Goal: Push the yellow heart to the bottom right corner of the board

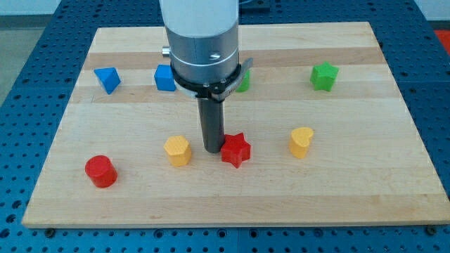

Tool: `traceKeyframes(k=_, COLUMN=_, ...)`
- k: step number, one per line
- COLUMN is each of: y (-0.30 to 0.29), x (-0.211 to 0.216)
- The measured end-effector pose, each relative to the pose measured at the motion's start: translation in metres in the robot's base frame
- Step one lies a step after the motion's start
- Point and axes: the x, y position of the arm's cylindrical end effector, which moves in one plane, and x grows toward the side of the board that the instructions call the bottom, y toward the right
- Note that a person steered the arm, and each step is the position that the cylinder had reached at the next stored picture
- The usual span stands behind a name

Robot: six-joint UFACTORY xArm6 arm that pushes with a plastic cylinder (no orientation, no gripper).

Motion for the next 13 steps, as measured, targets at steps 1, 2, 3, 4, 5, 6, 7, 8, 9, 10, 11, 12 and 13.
traceKeyframes(k=1, y=0.0, x=-0.017)
traceKeyframes(k=2, y=0.004, x=-0.029)
traceKeyframes(k=3, y=0.013, x=-0.045)
traceKeyframes(k=4, y=0.037, x=-0.05)
traceKeyframes(k=5, y=0.071, x=-0.05)
traceKeyframes(k=6, y=0.087, x=-0.05)
traceKeyframes(k=7, y=0.099, x=-0.034)
traceKeyframes(k=8, y=0.102, x=-0.001)
traceKeyframes(k=9, y=0.116, x=0.014)
traceKeyframes(k=10, y=0.124, x=0.014)
traceKeyframes(k=11, y=0.123, x=0.014)
traceKeyframes(k=12, y=0.111, x=0.003)
traceKeyframes(k=13, y=0.107, x=-0.01)
